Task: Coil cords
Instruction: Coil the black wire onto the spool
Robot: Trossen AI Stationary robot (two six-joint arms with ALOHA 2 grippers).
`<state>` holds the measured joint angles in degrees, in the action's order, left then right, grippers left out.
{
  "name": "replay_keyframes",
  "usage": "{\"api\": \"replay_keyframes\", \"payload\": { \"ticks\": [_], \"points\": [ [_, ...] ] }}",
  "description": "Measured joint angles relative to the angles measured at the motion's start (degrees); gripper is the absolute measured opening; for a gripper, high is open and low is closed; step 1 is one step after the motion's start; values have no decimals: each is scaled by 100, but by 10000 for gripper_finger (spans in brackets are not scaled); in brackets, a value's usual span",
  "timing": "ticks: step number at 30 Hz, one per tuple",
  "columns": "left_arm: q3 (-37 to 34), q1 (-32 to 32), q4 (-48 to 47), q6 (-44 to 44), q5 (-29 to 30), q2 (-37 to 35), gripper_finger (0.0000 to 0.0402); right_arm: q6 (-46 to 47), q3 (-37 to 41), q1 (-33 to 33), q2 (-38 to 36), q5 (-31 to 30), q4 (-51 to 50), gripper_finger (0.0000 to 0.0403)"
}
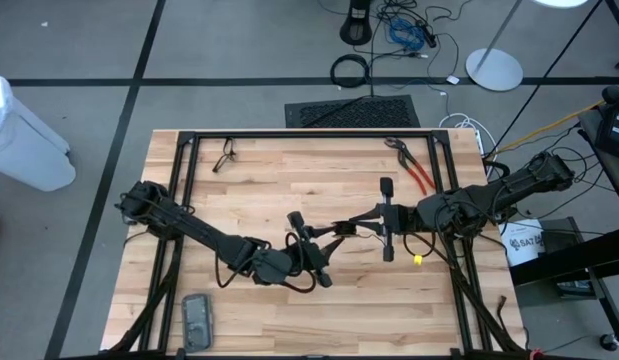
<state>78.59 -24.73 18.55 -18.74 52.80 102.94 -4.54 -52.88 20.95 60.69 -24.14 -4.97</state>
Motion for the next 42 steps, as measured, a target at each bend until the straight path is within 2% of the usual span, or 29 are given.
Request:
{"api": "replay_keyframes", "payload": {
  "ticks": [6, 8, 17, 22, 26, 29, 35, 38, 42],
  "points": [
    [0, 76, -241, 1, -61, 0, 33, 0, 1, -4, 0, -34, 9, 0],
    [0, 77, -328, -13, -99, 0, 12, -2, 1, -4, 0, -22, 11, 0],
    [0, 72, -664, -159, -84, 0, 5, -61, 0, -3, 4, 4, -157, 6],
    [0, 72, -1577, -49, 4, 0, 4, -20, 0, 0, -4, 10, -525, 31],
    [-59, 135, -2468, 341, -2, 0, 3, 90, 0, 0, -17, 5, -886, 48],
    [-257, 203, -2789, 597, -31, 0, 3, 206, 0, 0, -50, 4, -1033, 55],
    [-762, 310, -2829, 759, -70, 0, 2, 238, 0, 0, -158, 4, -1084, 56],
    [-807, 397, -2734, 357, -70, 4, 2, 238, 0, 0, -205, 4, -1172, 55],
    [-802, 577, -2044, -88, -279, 4, 2, 243, 0, 0, -292, 0, -1379, 55]
  ]
}}
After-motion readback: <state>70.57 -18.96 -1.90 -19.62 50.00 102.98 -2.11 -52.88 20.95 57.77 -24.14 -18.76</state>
